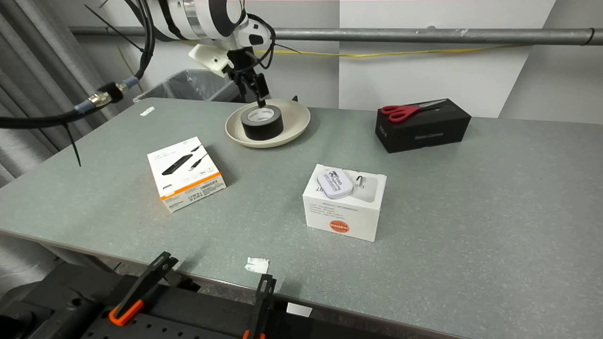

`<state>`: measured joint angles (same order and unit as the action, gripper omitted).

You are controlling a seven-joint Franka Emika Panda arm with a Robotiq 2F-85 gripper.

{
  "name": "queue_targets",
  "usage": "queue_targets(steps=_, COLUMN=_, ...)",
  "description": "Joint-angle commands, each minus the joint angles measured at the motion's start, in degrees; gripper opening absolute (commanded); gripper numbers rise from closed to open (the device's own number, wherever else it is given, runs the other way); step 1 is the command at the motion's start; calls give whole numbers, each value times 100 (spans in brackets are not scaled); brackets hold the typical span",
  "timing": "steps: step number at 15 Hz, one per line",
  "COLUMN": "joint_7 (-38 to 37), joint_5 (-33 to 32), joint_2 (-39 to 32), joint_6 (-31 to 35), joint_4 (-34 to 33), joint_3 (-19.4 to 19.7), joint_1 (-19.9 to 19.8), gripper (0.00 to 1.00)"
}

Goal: Place the black tape on the white plate

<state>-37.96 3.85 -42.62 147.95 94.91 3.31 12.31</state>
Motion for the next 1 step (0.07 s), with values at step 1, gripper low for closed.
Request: queue_targets(steps=1, joint_7=44, joint_5=61, joint_2=3, joint_6=-35, joint_4=-16, joint_3=30, joint_1=19, gripper=100)
